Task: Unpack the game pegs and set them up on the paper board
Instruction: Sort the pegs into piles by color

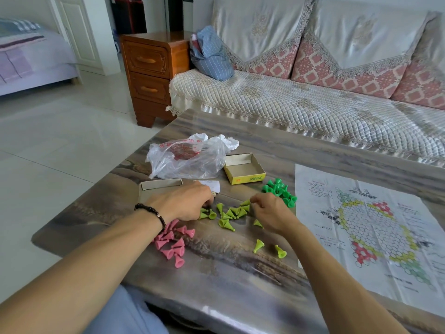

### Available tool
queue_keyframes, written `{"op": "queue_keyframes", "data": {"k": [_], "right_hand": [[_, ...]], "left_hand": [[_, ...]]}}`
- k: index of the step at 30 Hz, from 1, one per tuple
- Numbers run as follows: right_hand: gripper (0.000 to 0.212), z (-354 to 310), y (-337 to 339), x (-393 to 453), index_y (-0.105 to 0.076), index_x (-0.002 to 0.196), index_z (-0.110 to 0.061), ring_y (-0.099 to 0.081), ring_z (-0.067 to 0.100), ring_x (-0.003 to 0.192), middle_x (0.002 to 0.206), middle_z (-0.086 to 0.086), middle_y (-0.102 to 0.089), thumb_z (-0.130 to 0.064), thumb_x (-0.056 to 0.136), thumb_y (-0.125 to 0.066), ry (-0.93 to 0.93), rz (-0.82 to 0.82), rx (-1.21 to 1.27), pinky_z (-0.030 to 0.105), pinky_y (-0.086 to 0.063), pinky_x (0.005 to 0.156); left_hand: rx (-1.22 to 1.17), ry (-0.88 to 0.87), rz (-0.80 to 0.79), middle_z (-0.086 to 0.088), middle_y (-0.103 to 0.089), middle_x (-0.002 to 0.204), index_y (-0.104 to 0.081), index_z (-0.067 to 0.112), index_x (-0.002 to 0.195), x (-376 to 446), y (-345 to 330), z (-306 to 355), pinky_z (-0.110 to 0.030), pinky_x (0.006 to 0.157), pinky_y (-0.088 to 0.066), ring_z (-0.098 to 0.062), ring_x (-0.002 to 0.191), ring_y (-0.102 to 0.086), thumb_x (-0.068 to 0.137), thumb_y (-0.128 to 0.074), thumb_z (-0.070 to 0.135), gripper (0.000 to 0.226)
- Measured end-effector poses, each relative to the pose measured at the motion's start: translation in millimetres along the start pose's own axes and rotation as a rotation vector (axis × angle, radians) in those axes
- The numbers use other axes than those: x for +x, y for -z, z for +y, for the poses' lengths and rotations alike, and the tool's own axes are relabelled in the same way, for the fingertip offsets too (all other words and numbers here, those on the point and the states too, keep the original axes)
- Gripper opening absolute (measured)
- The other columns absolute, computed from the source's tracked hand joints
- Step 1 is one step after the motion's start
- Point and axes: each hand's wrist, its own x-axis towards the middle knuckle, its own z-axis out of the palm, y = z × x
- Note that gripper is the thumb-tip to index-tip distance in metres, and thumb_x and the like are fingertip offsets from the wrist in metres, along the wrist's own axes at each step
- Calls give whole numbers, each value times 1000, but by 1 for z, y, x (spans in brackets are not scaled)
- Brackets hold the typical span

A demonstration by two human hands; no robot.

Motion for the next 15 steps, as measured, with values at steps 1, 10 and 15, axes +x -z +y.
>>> {"op": "queue_keyframes", "data": {"k": [1,10,15], "right_hand": [[26,-4,-2,2,-66,95,-10,-59,26,92,98,9,-62,-9,91,-40,13,-11,2,29,-43,74],[32,-3,22,-14,-68,112,-10,-60,24,100,111,7,-67,-10,94,-41,-36,61,25,24,-39,74],[30,14,33,-39,-56,76,-3,-62,35,76,77,14,-63,-21,96,-40,-130,-5,-62,39,-48,71]], "left_hand": [[-32,7,12,0,-62,92,-69,16,107,1,-3,3,-27,64,-41,-23,91,-57,79,-53,-8,40],[-166,77,32,-4,-43,119,-49,12,126,-2,-19,5,-47,78,-52,-27,99,-57,73,-54,-1,54],[-178,71,-117,-6,-39,129,-41,9,136,1,-15,19,-42,87,-51,-26,105,-56,73,-71,26,72]]}}
